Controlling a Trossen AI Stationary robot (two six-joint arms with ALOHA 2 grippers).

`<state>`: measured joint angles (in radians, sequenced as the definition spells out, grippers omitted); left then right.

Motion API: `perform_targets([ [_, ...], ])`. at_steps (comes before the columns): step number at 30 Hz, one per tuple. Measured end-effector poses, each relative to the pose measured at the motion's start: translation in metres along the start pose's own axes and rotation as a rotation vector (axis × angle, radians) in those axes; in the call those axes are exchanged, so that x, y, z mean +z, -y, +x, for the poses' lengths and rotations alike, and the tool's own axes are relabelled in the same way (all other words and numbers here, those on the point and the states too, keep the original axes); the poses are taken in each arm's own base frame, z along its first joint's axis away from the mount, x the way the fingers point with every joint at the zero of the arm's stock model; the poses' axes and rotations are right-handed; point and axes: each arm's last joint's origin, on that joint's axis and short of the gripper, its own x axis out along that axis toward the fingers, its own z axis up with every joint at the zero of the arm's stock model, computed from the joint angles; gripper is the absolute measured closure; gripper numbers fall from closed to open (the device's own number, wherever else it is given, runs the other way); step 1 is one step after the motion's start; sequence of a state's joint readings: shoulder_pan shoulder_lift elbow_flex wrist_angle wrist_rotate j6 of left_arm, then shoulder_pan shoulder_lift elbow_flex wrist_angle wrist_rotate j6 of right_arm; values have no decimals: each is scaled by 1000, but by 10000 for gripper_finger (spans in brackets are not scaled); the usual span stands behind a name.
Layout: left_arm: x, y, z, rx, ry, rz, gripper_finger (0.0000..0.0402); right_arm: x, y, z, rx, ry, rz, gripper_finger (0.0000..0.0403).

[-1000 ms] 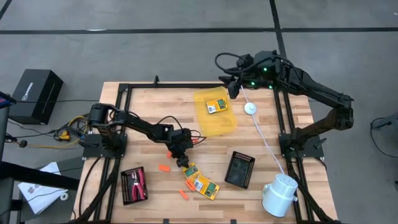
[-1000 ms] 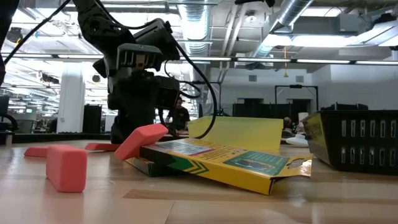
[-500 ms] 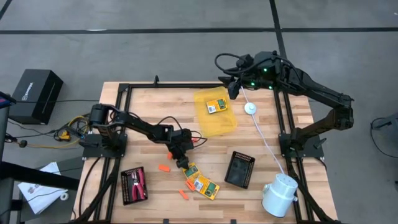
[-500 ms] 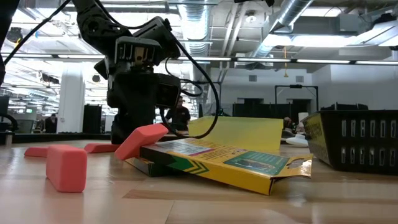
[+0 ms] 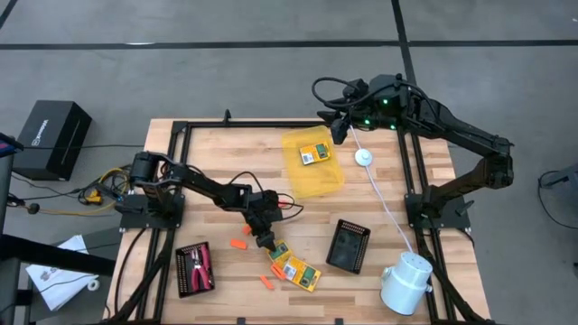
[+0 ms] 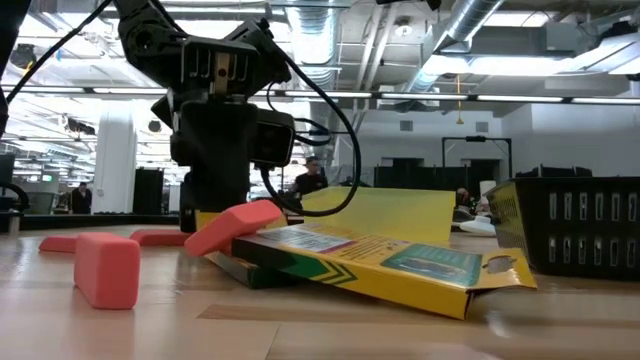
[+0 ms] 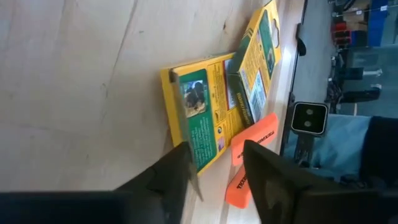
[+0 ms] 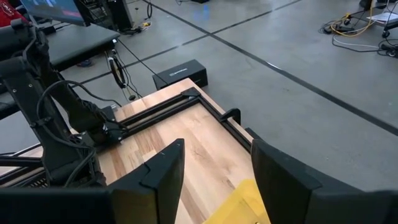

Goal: Pick & Place School Supplies
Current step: Put the yellow crayon box into the yellow bin

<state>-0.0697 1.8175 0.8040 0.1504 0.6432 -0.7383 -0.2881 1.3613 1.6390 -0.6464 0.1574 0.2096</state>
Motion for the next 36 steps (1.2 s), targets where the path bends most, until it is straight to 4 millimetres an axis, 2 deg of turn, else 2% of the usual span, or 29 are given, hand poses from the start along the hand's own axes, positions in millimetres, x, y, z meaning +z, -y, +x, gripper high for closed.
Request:
perform_targets([
  [5, 0, 0, 1, 32, 27, 3, 365, 0, 0, 0, 0, 0, 0, 227],
  [7, 1, -1, 1, 55, 49, 4, 391, 0, 0, 0, 0, 0, 0, 228],
  [14, 2, 1, 0, 60, 75, 16, 400, 0, 0, 0, 0, 0, 0, 232],
  [19, 6, 13, -9, 11, 112, 47, 400, 0, 0, 0, 1, 5, 1, 232],
  [23, 13, 27, -27, -23, 180, 77, 401, 1, 0, 0, 3, 13, 2, 235],
  [28, 24, 42, -60, -40, 329, 95, 401, 5, -1, 0, 11, 49, 8, 237],
  [36, 37, 46, -111, -11, 552, 91, 401, 9, -2, 0, 24, 93, 15, 239],
])
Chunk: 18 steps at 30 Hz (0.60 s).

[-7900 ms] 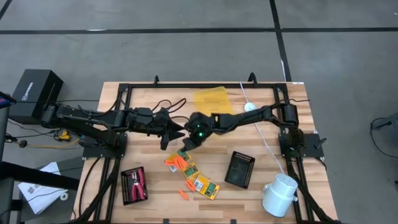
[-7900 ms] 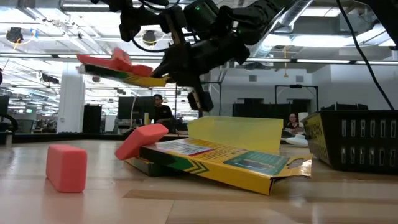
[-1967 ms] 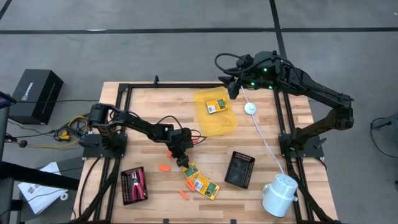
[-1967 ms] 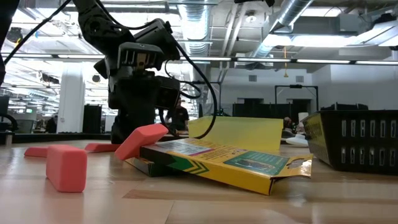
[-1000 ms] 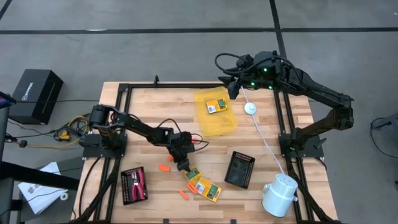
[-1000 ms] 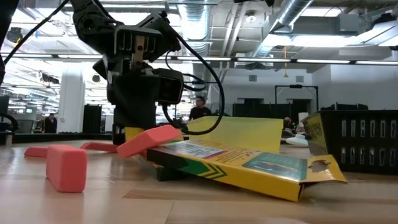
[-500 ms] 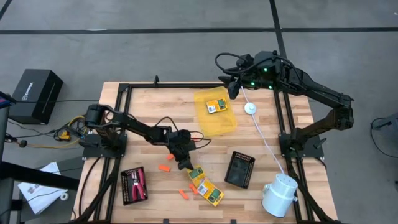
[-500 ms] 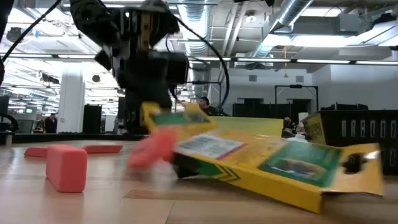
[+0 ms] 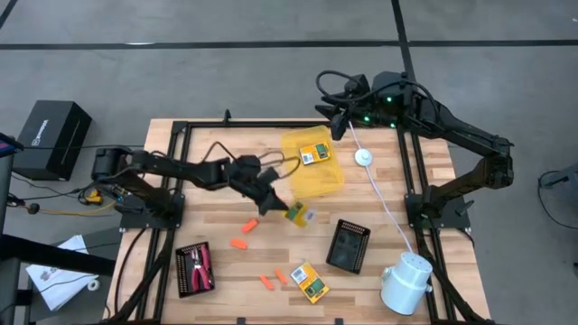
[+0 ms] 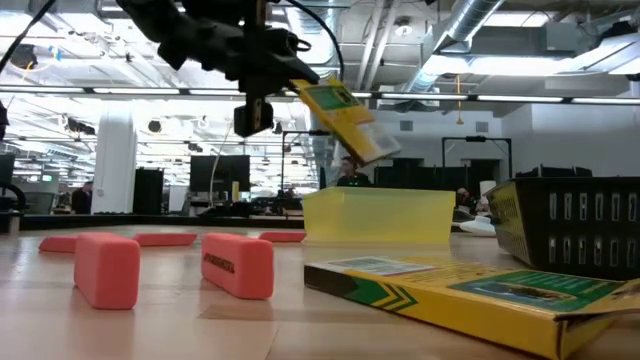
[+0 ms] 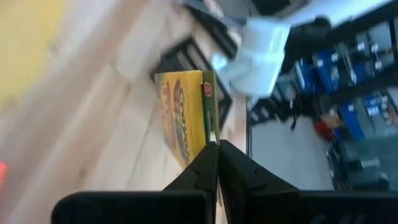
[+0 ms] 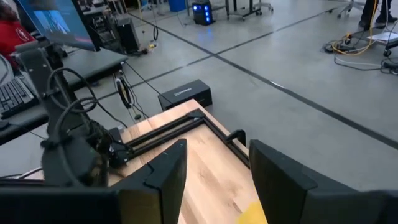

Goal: Pick & Place School Supplies
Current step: Put the yellow crayon box into the yellow bin

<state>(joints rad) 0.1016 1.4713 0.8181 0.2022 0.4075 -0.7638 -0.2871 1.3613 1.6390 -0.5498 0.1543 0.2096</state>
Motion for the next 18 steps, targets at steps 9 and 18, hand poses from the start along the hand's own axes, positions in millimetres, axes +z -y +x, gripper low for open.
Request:
perform_targets([
  [9, 30, -25, -24, 74, 138, -30, 401, 6, -1, 0, 12, 57, 9, 242],
  [18, 52, -41, -39, 83, 264, -20, 401, 6, -1, 0, 14, 64, 11, 241],
])
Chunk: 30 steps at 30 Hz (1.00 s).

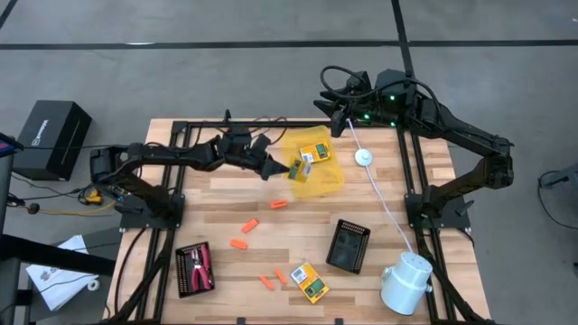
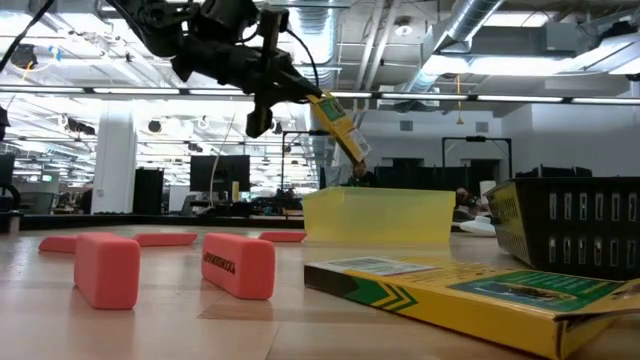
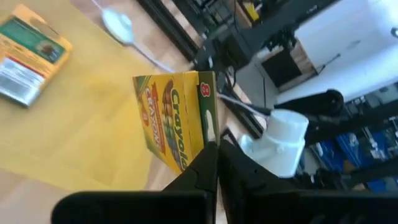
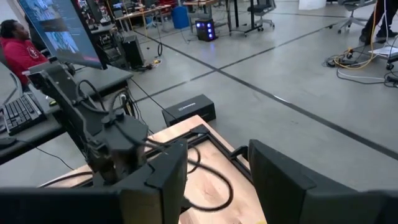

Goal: Pick & Place School Supplies
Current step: Put the yellow crayon box into the yellow bin

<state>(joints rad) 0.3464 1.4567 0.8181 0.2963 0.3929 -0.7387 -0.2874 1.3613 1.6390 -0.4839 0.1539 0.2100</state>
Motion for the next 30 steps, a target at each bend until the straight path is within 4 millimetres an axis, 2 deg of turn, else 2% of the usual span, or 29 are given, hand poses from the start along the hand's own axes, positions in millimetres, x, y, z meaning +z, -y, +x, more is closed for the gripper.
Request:
perform_targets([
  [5, 5, -16, 10, 1, 35, -6, 401, 0, 0, 0, 0, 1, 1, 243],
  [10, 3, -32, 35, -4, 6, -34, 401, 0, 0, 0, 1, 2, 23, 242],
  [16, 22, -39, 65, -24, 10, -4, 401, 0, 0, 0, 2, -2, 26, 243],
  [20, 31, -45, 76, -57, -15, -13, 397, 0, -1, 0, 5, -3, 28, 242],
  [25, 31, -49, 76, -47, -24, -40, 369, -1, -4, -1, 17, -5, 26, 237],
  [30, 34, -50, 74, -43, -15, -47, 310, -1, -5, -1, 21, -6, 25, 236],
])
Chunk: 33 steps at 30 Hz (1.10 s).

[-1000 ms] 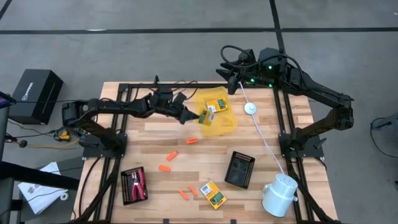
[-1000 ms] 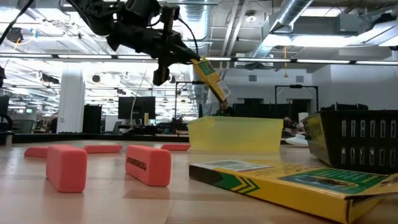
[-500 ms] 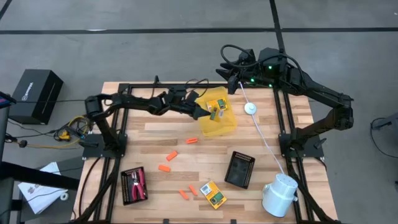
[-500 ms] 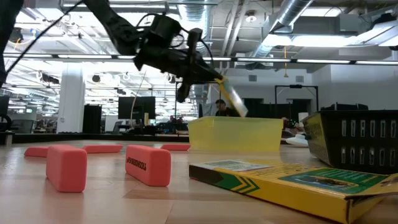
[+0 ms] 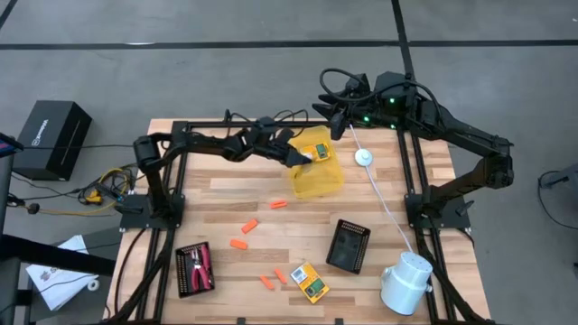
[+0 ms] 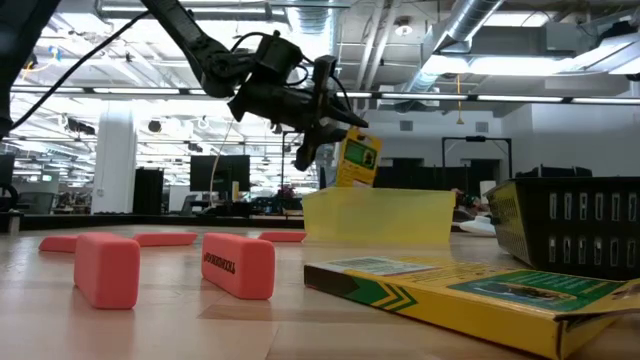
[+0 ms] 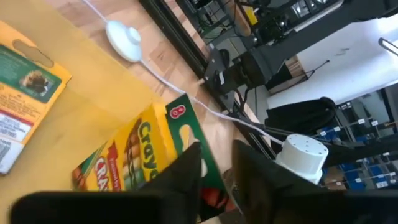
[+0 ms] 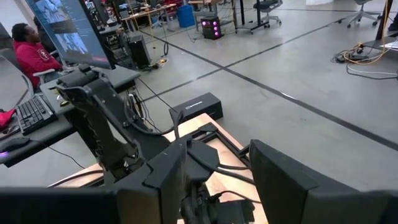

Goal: Pick & Place School Supplies
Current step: Put the yellow crayon box into the yellow bin

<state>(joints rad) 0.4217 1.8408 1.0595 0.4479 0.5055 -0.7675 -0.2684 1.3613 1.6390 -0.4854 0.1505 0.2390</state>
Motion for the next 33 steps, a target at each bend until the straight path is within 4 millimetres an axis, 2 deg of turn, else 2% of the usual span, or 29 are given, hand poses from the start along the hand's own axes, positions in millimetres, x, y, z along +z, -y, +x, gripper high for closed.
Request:
perform_targets([
  [7, 0, 1, 0, -2, 3, 1, 218, 0, 0, 0, 0, 1, 0, 232],
  [12, -1, 0, 0, 3, -4, -3, 180, 0, 0, 0, 0, 1, -1, 231],
  [18, -17, -12, -1, 137, -142, -46, 173, 0, 0, 0, 1, 4, -2, 234],
  [24, -18, -9, -4, 174, -158, -11, 176, 2, 0, 0, 5, 19, 0, 232],
  [28, -9, -1, -4, 165, -138, 2, 176, 2, 0, 0, 5, 20, 0, 232],
  [33, 15, 21, -1, 106, -68, 56, 176, 3, -1, 0, 8, 30, 2, 235],
])
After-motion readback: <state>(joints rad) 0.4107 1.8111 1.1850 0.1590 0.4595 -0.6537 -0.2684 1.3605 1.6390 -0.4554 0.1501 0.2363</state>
